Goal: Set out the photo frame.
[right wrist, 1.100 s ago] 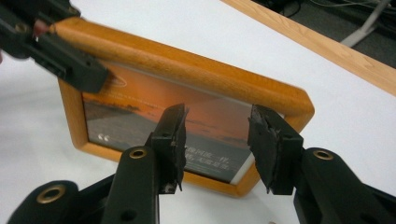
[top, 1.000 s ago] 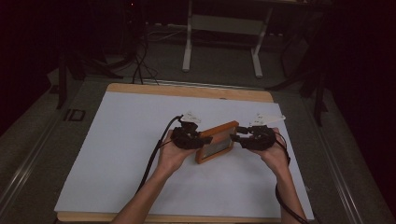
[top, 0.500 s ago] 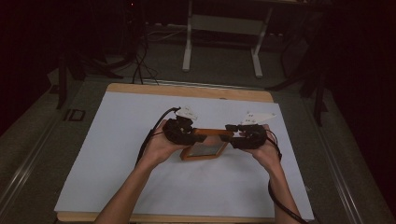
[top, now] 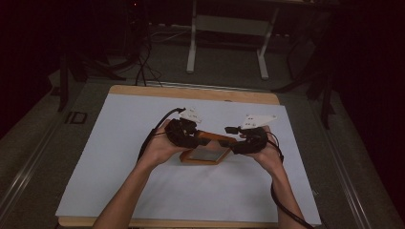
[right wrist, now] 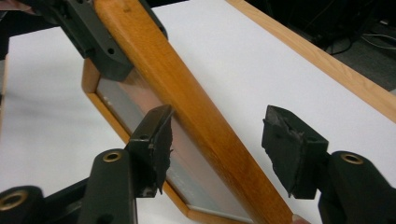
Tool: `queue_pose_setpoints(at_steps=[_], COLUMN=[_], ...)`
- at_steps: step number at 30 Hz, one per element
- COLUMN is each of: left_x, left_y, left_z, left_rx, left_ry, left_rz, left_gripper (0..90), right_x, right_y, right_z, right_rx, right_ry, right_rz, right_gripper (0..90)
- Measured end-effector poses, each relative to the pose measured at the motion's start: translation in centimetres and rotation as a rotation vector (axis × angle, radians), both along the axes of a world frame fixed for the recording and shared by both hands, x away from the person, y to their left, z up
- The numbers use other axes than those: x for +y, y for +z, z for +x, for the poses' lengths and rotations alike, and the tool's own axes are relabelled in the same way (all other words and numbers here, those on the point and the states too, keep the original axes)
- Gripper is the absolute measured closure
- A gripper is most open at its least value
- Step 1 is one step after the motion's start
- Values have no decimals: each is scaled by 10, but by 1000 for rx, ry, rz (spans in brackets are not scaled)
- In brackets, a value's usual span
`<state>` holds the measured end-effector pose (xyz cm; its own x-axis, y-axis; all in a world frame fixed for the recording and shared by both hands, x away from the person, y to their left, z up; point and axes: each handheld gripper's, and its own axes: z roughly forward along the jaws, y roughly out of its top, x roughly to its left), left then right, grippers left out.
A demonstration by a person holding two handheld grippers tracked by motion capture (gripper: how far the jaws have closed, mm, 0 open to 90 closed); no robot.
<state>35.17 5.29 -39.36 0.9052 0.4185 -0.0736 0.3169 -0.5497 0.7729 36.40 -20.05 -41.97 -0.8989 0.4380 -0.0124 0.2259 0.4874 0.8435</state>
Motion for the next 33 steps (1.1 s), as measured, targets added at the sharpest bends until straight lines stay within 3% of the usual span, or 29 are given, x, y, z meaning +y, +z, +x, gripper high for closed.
queue_pose_setpoints(at_steps=[7, 12, 19, 22, 24, 29, 33], left_x=[-2, -6, -13, -16, -16, -13, -15], left_y=[-1, 1, 3, 3, 2, 0, 0], left_z=[0, 4, 6, 9, 11, 17, 18], left_rx=[-22, -8, -22, -10, 5, 53, 55], left_ry=[-26, -19, -64, -70, -73, -72, -68], left_rz=[-15, -21, -19, -39, -58, -119, -138], left_gripper=[689, 687, 683, 679, 666, 585, 560], right_x=[6, 13, 22, 26, 26, 15, 13], right_y=[1, 3, 0, -2, -3, -1, -1], right_z=[-2, -3, 5, 4, 3, 1, -2], right_rx=[-15, -28, -24, -23, -44, -48, -71], right_ry=[48, 78, 125, 163, 155, 189, 198], right_rz=[-7, -21, -51, -73, -90, -73, -85], right_gripper=[383, 357, 337, 386, 434, 633, 656])
